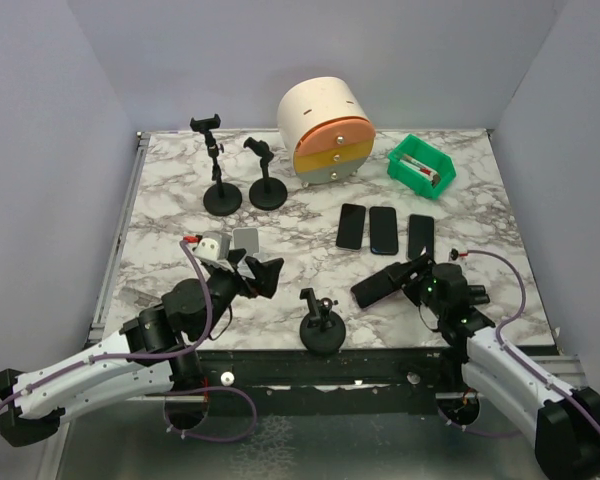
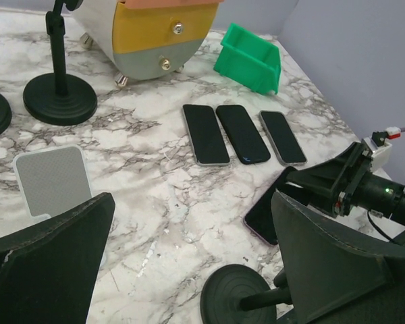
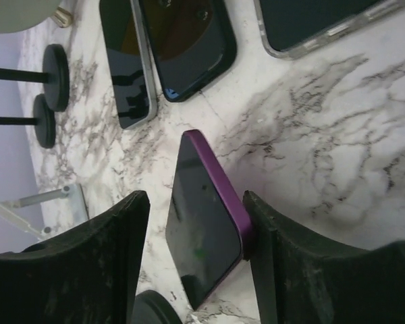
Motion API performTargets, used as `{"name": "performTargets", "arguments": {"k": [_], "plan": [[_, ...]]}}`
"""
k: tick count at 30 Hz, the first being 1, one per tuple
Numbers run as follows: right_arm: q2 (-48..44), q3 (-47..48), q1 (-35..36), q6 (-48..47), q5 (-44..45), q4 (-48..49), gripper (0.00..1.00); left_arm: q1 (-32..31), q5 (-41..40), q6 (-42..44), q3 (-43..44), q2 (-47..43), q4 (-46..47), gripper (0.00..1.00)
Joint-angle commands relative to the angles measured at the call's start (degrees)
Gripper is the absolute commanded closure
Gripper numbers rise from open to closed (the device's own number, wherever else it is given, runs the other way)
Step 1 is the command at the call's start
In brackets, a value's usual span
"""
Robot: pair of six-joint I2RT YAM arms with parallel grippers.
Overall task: Remove the phone from the phone stand
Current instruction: Place the phone at the center of the board, then reset both arms
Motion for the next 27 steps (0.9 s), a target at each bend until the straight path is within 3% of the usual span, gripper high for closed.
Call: {"name": "performTargets", "arguments": {"k": [1, 3, 6, 12, 17, 22, 27], "plan": [[-3.16, 1.80, 0.00, -1.34, 4.14, -9.69, 0.29, 0.04, -3.71, -2.81, 1.41, 0.05, -2.45, 0.01], [-4.58, 3.52, 0.00, -1.61, 6.18, -14.57, 0.15, 0.04, -4.68, -3.17, 1.49, 0.33, -2.81, 0.01], [-5.50, 7.65, 0.01, -1.30, 10.57, -23.24, 0.06, 0.05, -7.32, -5.00, 2.20, 1.34, -4.47, 0.01], [-5.30, 17.87, 0.00, -1.98, 18.40, -39.05, 0.03, 0.04, -12.74, -13.03, 5.07, 5.97, -9.28, 0.01], [-9.26, 25.45, 0.01, -9.88, 18.52, -39.33, 0.01, 0.06, -15.70, -20.40, 8.06, 10.19, -14.54, 0.01], [-9.35, 33.42, 0.00, -14.87, 17.17, -36.83, 0.00, 0.04, -15.54, -22.34, 8.44, 10.14, -14.78, 0.01], [-8.75, 35.18, 0.00, -16.16, 16.59, -34.61, 0.00, 0.05, -16.36, -22.51, 10.11, 10.05, -16.75, 0.01]]}}
